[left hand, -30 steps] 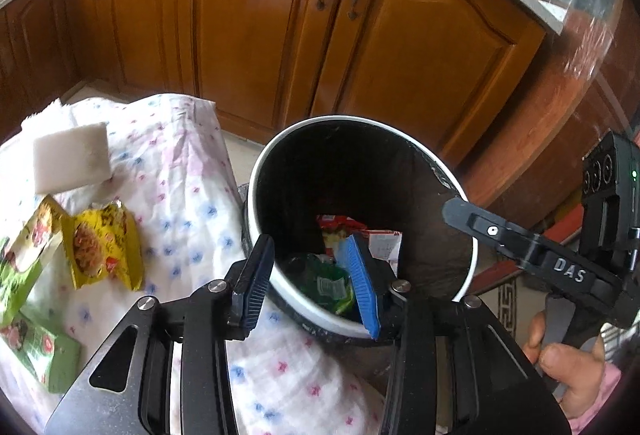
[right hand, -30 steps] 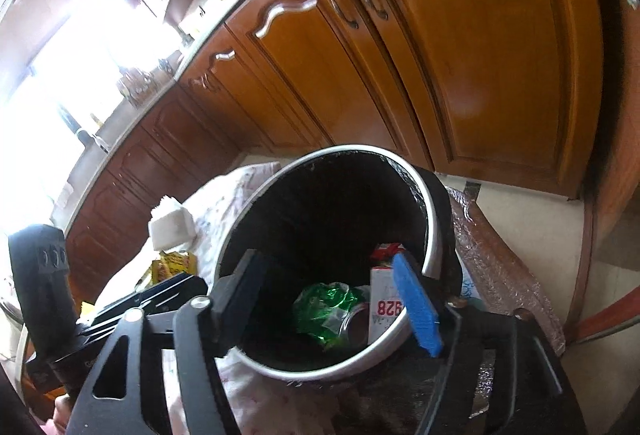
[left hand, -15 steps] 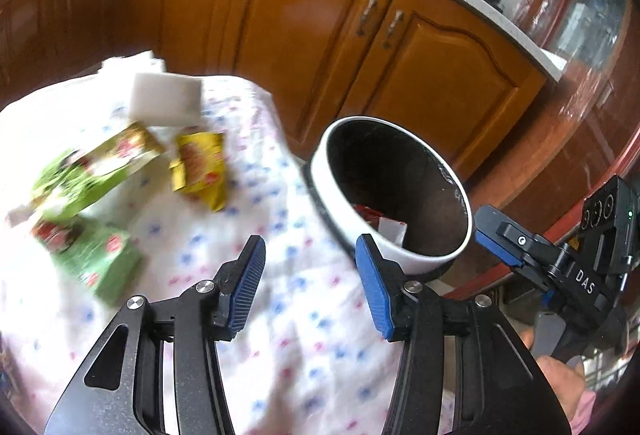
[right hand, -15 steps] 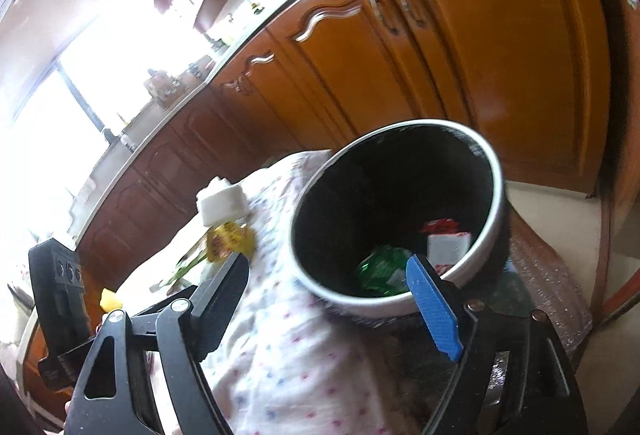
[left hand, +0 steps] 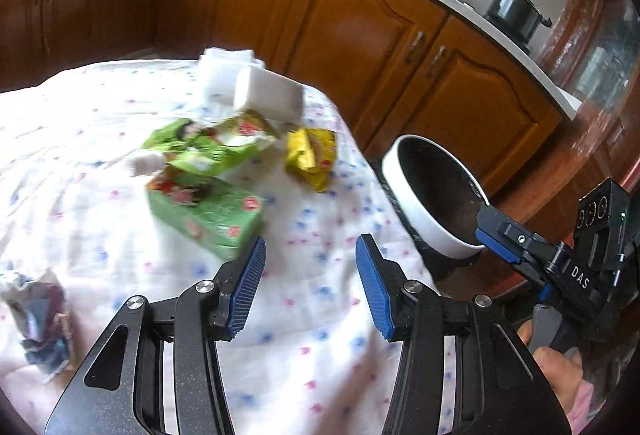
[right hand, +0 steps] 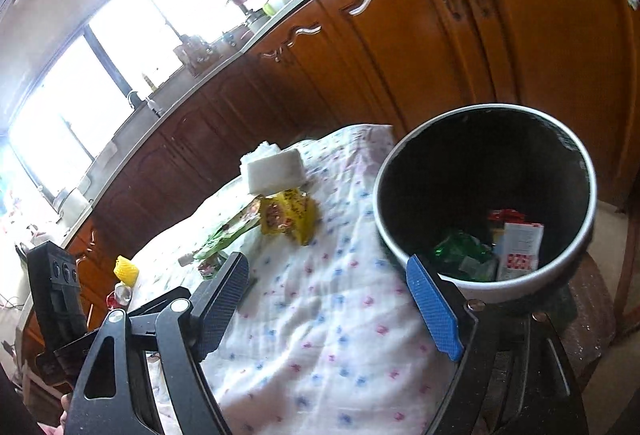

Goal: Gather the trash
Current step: 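Move both open tools back over the remaining trash, then grasp green spouted pouch with left tool while right tool grasps yellow wrapper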

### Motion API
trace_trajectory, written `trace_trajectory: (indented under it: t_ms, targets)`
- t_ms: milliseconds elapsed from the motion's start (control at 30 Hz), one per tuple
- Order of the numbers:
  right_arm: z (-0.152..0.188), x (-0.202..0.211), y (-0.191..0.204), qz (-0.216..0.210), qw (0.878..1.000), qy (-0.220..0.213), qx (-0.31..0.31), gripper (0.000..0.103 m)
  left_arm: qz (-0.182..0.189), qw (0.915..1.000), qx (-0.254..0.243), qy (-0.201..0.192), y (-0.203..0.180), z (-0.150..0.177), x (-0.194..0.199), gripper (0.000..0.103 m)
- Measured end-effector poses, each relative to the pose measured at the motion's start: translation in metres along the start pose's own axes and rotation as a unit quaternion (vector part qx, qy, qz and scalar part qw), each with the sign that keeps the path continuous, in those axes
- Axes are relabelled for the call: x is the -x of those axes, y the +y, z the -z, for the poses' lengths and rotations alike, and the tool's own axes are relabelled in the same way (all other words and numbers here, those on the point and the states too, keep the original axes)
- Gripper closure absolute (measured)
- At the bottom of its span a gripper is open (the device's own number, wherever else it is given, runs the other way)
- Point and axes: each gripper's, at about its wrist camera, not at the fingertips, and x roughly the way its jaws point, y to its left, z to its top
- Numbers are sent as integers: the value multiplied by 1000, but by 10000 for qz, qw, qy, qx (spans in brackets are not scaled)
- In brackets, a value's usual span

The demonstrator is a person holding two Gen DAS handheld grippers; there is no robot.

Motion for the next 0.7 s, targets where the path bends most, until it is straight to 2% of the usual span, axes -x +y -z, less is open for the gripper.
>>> trace_trajectory:
  t_ms: [267,700]
  targets:
    - [0,-18,19,-119,9997,158,166,20,-175,9996,198,-88,30,-2,12,56]
    - [-13,-52,30,-251,9985,379,298,20,-307,9991,203,-199,49,-23,18,56]
